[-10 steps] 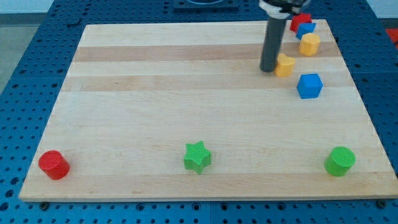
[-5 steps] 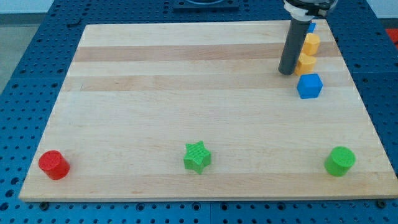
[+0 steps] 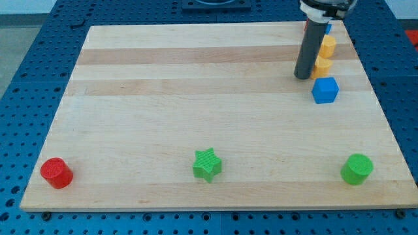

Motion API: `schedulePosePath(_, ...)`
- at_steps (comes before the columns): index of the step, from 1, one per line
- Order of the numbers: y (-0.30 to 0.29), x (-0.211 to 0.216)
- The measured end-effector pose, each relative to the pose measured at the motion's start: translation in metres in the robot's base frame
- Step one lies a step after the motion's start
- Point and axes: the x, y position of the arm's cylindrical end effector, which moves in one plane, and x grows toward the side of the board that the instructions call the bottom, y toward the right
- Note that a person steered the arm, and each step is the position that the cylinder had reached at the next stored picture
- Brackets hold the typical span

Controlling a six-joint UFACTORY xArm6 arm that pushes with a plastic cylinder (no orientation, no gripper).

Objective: Slide the yellow heart below the yellow hexagon

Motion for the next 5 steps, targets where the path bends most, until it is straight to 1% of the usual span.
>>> schedulePosePath(1, 0.000, 0.011)
schedulePosePath(2, 0.007, 0.010)
schedulePosePath(4, 0.024, -0.017)
schedulePosePath(5, 0.024, -0.018)
